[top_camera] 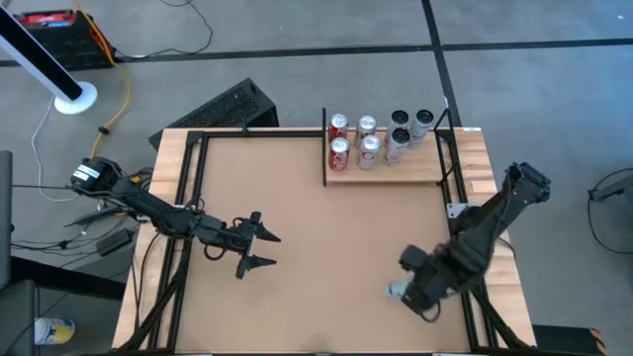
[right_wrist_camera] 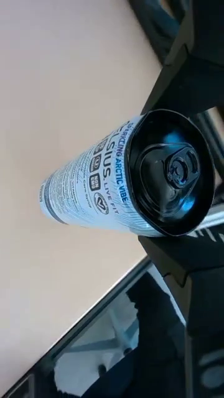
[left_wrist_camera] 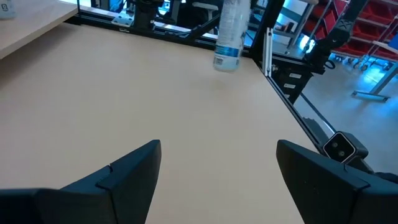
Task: Place canned beverage on shelf
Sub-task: Put the blue white soda can on the shelf aligned with the other blue white soda can
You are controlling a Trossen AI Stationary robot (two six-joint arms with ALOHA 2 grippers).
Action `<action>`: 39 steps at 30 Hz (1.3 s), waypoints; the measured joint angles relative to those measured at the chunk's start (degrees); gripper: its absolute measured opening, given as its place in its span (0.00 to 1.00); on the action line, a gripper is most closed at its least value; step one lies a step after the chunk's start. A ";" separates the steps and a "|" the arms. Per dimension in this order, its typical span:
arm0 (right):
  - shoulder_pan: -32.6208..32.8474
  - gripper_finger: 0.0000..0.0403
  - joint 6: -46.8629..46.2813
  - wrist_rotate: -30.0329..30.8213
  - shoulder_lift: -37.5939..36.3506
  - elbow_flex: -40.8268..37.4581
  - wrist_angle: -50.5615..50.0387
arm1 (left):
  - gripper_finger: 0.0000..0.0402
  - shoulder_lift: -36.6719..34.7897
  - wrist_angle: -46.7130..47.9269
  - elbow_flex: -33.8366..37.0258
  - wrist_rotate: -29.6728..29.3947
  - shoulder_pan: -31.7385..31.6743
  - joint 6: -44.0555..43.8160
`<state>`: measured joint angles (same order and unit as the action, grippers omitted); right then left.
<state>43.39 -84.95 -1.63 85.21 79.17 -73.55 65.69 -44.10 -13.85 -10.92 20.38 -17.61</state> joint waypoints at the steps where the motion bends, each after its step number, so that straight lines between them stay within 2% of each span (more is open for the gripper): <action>1: -1.75 0.72 2.53 0.39 -0.04 0.80 -0.71 | 0.76 0.00 0.00 0.00 0.00 0.00 -0.16; 8: -14.32 0.72 18.50 0.55 0.32 3.37 -2.79 | 0.76 0.00 0.00 0.00 0.02 0.00 -1.55; 15: -21.26 0.72 25.92 0.47 0.33 3.39 -2.55 | 0.76 0.00 0.00 0.00 0.13 0.00 -0.30; 25: -25.83 0.72 31.20 0.50 0.33 3.39 -2.89 | 0.76 0.00 0.00 0.00 0.15 0.00 0.28; 39: -27.16 0.72 32.96 1.98 0.33 3.37 -2.85 | 0.76 0.00 0.00 0.00 0.16 0.00 -0.65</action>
<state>16.24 -51.99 0.36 85.54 82.54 -76.40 65.69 -44.10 -13.85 -10.76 20.38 -18.26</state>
